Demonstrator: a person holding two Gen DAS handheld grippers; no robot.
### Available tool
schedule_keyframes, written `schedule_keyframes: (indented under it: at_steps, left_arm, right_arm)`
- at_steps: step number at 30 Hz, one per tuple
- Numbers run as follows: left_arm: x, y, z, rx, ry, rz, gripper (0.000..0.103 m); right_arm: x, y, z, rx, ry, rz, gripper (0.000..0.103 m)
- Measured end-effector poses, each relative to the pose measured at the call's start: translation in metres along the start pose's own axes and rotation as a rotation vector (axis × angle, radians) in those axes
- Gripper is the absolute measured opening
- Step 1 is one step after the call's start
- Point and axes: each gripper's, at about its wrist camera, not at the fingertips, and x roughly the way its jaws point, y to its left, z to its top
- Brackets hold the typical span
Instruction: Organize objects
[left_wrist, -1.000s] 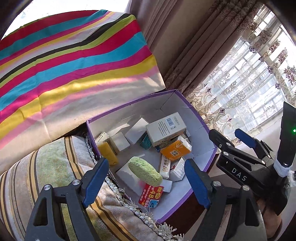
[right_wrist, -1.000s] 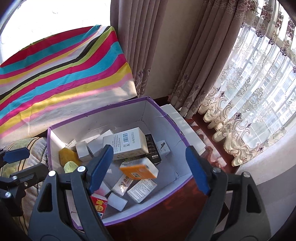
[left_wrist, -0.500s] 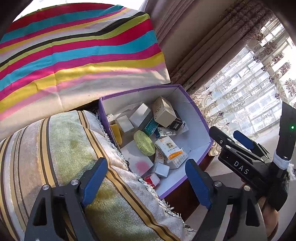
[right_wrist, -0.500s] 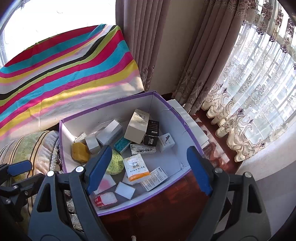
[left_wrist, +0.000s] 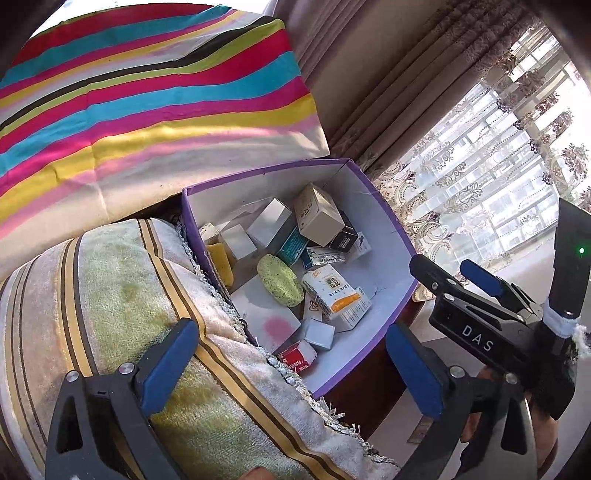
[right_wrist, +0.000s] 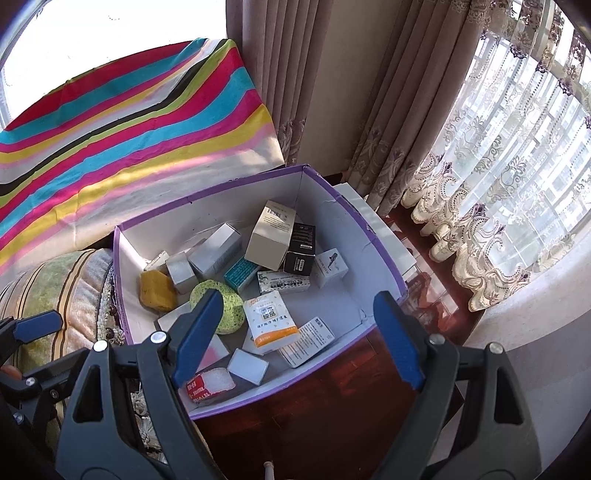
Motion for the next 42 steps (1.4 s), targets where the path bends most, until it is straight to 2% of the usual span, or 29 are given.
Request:
schedule_keyframes:
  at_steps: [42]
  left_arm:
    - [0.0022,0.0031,0.001,-0.002,0.0,0.001,0.103]
  right_arm:
    - [0.0032,0.0029,-0.0028,0.001,0.017,0.012,0.085]
